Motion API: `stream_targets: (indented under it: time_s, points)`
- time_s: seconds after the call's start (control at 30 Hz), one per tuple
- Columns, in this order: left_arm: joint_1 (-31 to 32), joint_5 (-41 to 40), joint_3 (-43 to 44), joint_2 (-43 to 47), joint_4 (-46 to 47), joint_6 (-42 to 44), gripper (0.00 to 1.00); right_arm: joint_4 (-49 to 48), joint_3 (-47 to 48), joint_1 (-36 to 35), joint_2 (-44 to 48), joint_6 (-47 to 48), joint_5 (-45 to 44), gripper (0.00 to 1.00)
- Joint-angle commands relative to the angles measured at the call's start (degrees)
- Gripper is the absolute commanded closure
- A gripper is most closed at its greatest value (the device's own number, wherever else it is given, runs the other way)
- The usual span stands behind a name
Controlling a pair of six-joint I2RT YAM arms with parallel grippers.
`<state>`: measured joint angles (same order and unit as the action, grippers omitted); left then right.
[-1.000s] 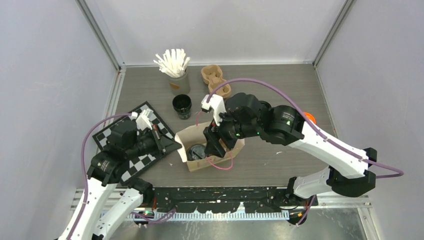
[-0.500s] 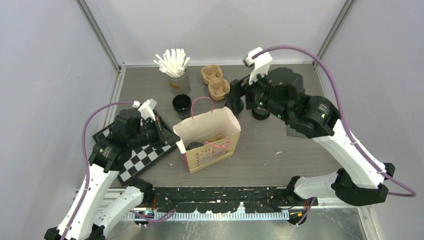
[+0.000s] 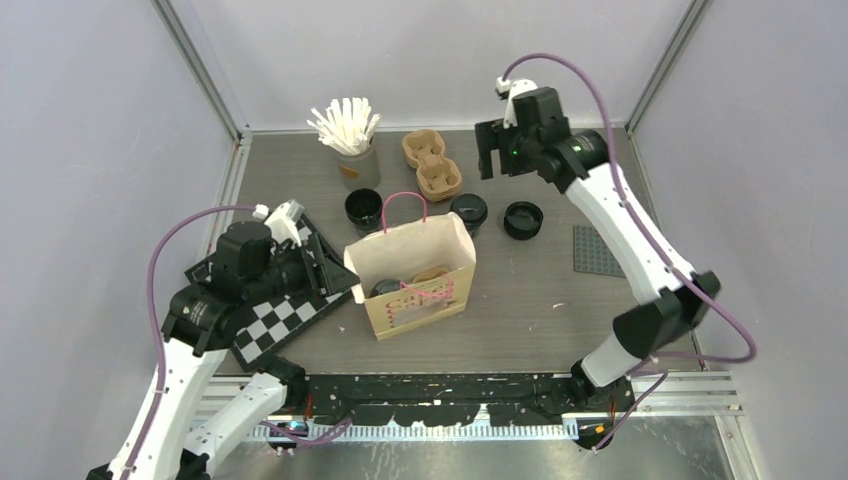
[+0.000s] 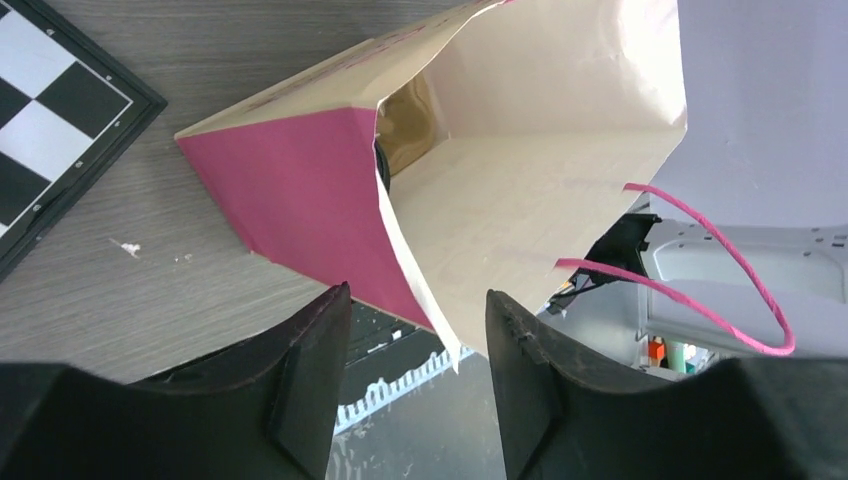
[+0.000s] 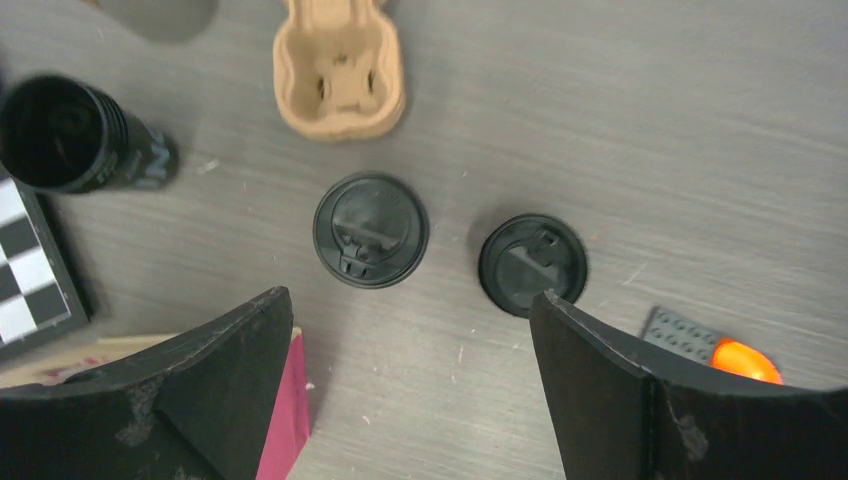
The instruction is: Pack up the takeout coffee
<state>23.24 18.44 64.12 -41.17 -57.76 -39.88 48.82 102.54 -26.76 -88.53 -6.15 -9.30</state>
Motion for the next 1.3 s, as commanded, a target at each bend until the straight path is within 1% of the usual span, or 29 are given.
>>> stream_targets:
  time_s: [0.0, 0.1, 0.17, 0.27, 0.37, 0.5, 0.6, 0.73, 1.03, 1.27]
  points:
    - [0.05, -1.26, 3.94, 1.58, -5.23, 1.18, 0.45, 3.91, 2.88, 0.40, -5.91, 0.82, 8.37, 0.08]
    - [0.05, -1.64, 4.92, 2.16, -8.44, 1.61, 0.43, 4.34, 3.82, 0.40, -10.49, 0.75, 12.25, 0.08]
    - [0.05, -1.68, 5.33, 2.50, -10.14, 1.69, 0.42, 2.06, 2.59, 0.42, -12.53, 0.70, 13.90, 0.08]
    - [0.09, -2.00, 6.42, 2.99, -11.79, 1.69, 0.42, -2.34, 0.08, 0.40, -13.65, -0.06, 11.90, 0.10]
    - [0.05, -2.87, 7.38, 3.11, -13.15, 1.56, 0.42, -5.27, -1.75, 0.39, -14.91, 1.89, 11.77, 0.11]
    - [0.12, -2.89, 7.75, 2.96, -13.44, 1.23, 0.42, -5.08, -1.57, -0.24, -17.61, 4.90, 11.53, 0.12]
    - [0.05, -2.92, 7.96, 2.84, -13.30, 0.81, 0.42, -6.64, -3.01, -0.88, -18.36, 6.60, 10.30, 0.11]
    - [0.06, -3.06, 7.88, 2.61, -13.07, 0.68, 0.42, -8.86, -4.91, -1.06, -19.22, 9.25, 10.92, 0.10]
    - [0.05, -3.22, 7.53, 2.80, -12.73, 0.37, 0.42, -10.76, -6.82, -1.24, -20.85, 11.15, 10.90, 0.10]
    - [0.05, -3.34, 7.33, 3.02, -12.49, 0.12, 0.42, -10.59, -6.19, -1.34, -22.44, 11.89, 10.85, 0.10]
